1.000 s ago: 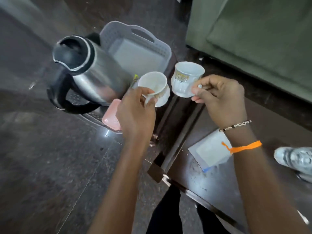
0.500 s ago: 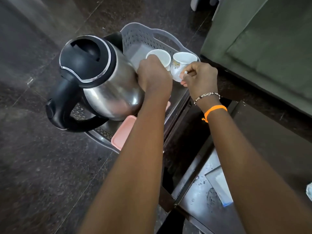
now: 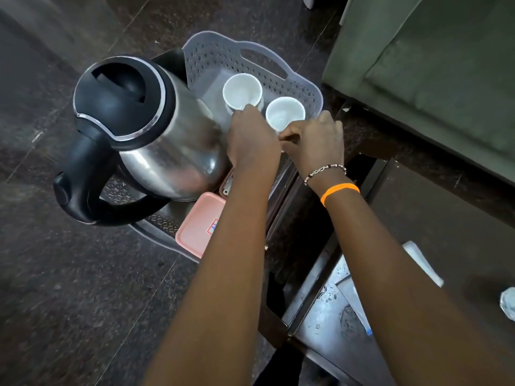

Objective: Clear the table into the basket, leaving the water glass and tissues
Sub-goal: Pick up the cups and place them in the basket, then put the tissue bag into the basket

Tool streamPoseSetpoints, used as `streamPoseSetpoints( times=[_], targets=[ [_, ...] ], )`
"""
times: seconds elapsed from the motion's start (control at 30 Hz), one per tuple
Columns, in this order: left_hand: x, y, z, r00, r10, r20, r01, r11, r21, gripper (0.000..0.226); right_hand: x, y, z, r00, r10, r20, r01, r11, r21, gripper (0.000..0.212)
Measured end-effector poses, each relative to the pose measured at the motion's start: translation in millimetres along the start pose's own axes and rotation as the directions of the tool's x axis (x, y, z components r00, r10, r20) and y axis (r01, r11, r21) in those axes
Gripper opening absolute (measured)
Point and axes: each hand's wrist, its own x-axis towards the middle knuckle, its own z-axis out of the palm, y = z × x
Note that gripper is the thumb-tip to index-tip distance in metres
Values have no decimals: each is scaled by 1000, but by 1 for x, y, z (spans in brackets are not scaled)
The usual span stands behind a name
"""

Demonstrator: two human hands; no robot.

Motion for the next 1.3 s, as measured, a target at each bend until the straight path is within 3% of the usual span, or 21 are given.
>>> streamPoseSetpoints(
  times=[0.17, 0.27, 0.4, 0.5, 0.73, 0.93, 1.1, 1.2, 1.3],
  targets=[
    [-39, -3, -11, 994, 90, -57, -99, 980, -173, 41, -27, 9, -20, 998, 21, -61, 0, 943, 332, 11],
    [-73, -8, -3, 993, 99, -62, -114, 938, -326, 31, -63, 24, -36, 994, 87, -68, -49, 901, 431, 11],
    [-129, -18, 24, 986, 115, 120, -41, 867, -497, 26, -130, 56, -45, 968, 248, -18, -199, 816, 542, 10],
    [-175, -27, 55, 957, 142, 253, -14, 894, -447, 25, -188, 84, -47, 921, 386, 41, -343, 758, 556, 9],
    [-273, -42, 135, 824, 150, 547, -80, 985, -150, 22, -305, 164, -43, 740, 656, 149, -636, 611, 472, 11],
    [-330, -37, 189, 684, 204, 701, -192, 977, -97, 22, -363, 237, -57, 599, 801, 22, -737, 539, 408, 13],
    [-361, -25, 221, 658, 261, 707, -313, 948, -59, 22, -400, 302, -74, 445, 892, -80, -798, 435, 418, 21],
    [-370, -17, 235, 630, 270, 728, -345, 937, -48, 21, -420, 338, -77, 363, 923, -125, -874, 384, 296, 24],
    [-372, -13, 247, 598, 250, 761, -360, 933, -24, 20, -432, 360, -75, 258, 954, -155, -898, 296, 325, 34]
  ],
)
